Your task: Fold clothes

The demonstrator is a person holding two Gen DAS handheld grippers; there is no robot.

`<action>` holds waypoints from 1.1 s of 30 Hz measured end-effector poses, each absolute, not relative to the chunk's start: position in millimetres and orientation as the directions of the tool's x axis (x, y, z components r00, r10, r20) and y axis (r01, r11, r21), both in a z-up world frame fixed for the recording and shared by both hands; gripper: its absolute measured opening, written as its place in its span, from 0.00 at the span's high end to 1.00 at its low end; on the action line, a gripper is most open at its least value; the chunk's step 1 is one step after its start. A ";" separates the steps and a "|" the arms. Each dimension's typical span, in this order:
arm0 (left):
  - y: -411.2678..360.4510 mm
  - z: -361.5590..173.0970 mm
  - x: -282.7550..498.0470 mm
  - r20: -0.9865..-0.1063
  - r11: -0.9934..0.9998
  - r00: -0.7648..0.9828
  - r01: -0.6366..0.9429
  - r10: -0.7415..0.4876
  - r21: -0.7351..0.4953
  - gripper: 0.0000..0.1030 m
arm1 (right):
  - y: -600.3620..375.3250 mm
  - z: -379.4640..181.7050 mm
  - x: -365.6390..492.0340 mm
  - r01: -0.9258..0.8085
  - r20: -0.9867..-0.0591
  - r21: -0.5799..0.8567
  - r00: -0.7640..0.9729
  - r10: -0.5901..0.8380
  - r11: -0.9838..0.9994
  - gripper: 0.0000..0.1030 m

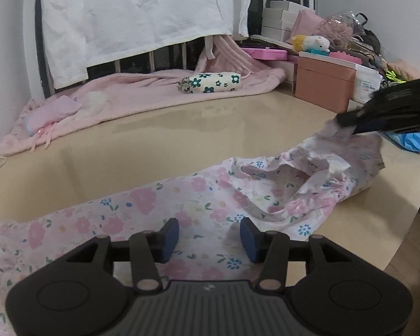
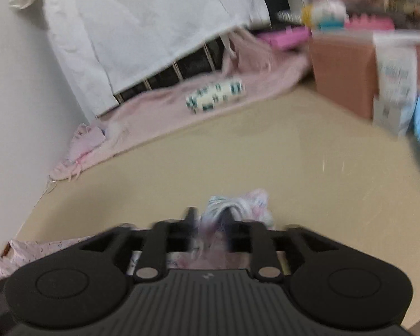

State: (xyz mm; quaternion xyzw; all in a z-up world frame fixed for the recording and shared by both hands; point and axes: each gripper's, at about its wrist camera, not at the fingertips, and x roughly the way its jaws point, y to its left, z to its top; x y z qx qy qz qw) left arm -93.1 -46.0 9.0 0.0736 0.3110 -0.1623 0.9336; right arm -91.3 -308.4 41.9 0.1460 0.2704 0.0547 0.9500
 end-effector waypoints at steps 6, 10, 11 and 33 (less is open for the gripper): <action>-78.3 35.2 -103.0 -0.533 0.857 0.716 0.515 -0.451 -0.033 0.47 | -287.5 39.0 -105.3 -0.198 -0.504 0.177 0.823 0.261 0.964 0.54; -108.4 20.3 -97.0 -0.589 0.869 0.711 0.494 -0.384 0.030 0.59 | -273.4 17.9 -87.5 -0.282 -0.616 0.175 0.716 0.328 0.943 0.64; -114.0 15.3 -94.9 -0.606 0.876 0.710 0.480 -0.359 0.044 0.60 | -278.6 20.6 -90.0 -0.281 -0.607 0.204 0.715 0.347 0.938 0.65; -82.1 12.1 -109.6 -0.533 0.850 0.684 0.508 -0.497 -0.141 0.51 | -308.1 -2.0 -76.0 -0.176 -0.580 0.072 0.793 0.185 0.982 0.79</action>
